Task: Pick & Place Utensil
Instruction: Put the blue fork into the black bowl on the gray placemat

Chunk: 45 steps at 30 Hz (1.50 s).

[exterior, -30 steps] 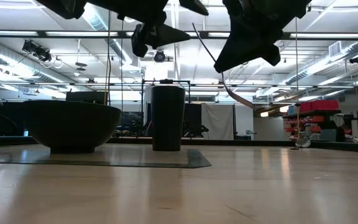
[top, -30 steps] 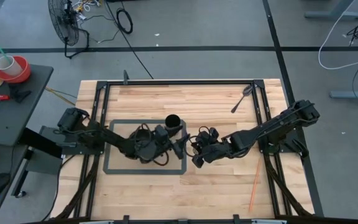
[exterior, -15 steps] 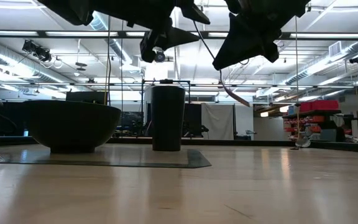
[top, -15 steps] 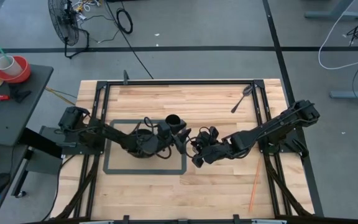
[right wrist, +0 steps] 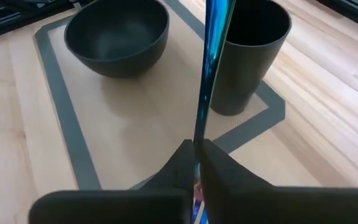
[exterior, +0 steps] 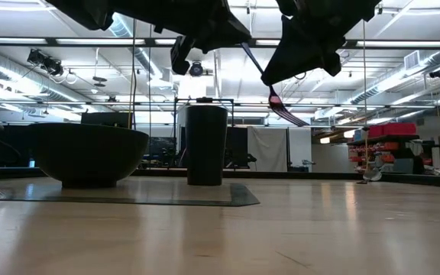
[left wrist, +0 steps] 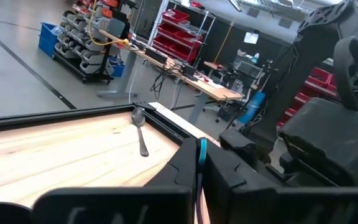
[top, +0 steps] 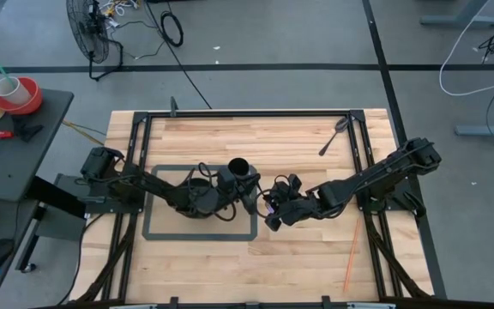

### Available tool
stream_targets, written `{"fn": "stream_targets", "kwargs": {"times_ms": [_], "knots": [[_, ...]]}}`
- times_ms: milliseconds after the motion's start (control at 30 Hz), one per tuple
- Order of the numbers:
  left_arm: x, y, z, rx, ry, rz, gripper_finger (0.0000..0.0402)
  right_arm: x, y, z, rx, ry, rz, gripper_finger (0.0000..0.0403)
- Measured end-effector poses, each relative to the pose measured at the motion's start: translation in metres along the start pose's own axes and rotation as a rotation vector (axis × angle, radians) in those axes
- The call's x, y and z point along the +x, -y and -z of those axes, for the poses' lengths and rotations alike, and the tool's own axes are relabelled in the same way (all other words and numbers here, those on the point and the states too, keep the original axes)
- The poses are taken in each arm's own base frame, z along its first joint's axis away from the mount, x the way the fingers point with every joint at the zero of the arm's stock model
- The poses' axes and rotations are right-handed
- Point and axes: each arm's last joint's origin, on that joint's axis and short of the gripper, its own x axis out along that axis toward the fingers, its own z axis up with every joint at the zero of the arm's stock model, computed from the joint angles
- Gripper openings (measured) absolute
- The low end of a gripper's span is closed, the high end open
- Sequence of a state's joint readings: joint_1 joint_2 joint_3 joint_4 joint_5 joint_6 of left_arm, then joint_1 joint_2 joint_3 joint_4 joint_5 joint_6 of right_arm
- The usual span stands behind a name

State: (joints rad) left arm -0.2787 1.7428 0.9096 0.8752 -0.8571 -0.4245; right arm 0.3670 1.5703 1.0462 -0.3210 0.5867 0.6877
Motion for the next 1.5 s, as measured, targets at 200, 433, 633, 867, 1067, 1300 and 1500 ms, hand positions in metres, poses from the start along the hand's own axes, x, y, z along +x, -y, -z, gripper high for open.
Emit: {"fn": "stream_targets", "kwargs": {"times_ms": [200,433,633,867,1067,1300,1500], "knots": [[-0.006,0.003,-0.007,0.064,-0.038,0.025,0.0008,-0.007,-0.005,-0.001,-0.010,-0.007,-0.073,0.0070],[-0.029,-0.001,-0.052,0.143,-0.160,0.052,0.0014,-0.029,-0.013,-0.011,-0.050,0.082,-0.178,0.0160],[-0.063,-0.022,-0.089,0.148,-0.311,-0.012,0.0009,-0.035,-0.020,-0.010,-0.100,0.112,-0.218,0.0200],[-0.103,-0.043,-0.133,0.111,-0.346,-0.012,0.0016,-0.035,-0.019,-0.010,-0.105,0.113,-0.211,0.0205],[-0.116,-0.065,-0.137,0.117,-0.391,-0.148,0.0009,-0.035,-0.019,-0.010,-0.096,0.112,-0.211,0.0205],[-0.119,-0.084,-0.127,0.102,-0.383,-0.346,0.0015,-0.032,-0.020,-0.009,-0.085,0.110,-0.200,0.0205],[-0.113,-0.107,-0.100,0.046,-0.413,-0.423,0.0009,-0.028,-0.021,-0.006,-0.085,0.103,-0.188,0.0205]]}}
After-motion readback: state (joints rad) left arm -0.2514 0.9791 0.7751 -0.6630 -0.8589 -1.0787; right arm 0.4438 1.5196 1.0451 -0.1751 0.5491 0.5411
